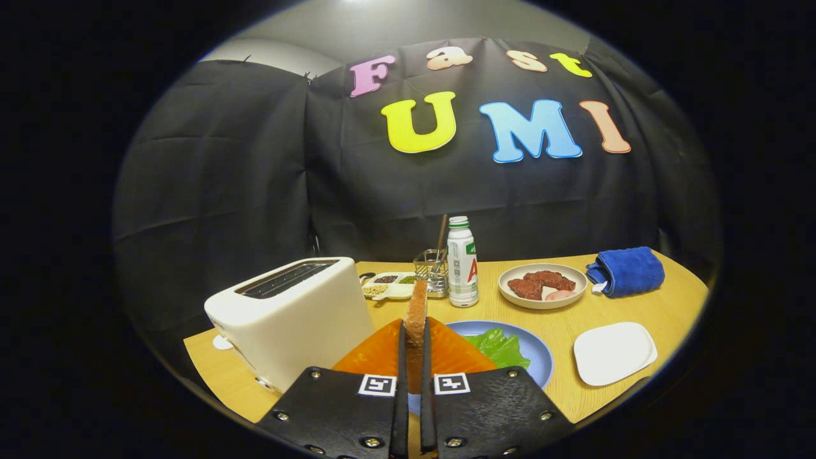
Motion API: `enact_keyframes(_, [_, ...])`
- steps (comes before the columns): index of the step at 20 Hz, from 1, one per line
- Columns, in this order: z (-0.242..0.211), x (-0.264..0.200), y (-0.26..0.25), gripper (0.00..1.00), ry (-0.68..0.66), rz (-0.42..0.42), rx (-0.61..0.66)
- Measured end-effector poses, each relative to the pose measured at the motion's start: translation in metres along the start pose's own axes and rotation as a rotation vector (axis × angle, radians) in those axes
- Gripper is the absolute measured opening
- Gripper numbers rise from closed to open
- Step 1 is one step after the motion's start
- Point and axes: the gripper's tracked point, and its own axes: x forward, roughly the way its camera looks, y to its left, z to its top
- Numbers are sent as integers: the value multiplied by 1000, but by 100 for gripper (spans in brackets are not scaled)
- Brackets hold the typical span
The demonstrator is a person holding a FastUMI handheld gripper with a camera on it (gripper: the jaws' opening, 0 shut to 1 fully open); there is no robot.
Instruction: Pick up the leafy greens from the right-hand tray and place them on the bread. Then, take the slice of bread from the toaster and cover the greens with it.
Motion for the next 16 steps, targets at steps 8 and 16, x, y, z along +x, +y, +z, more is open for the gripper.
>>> enact_keyframes(8, [-11,3,-37,30,44,-106,-93])
enact_keyframes(16, [-23,11,-64,30,94,-121,-65])
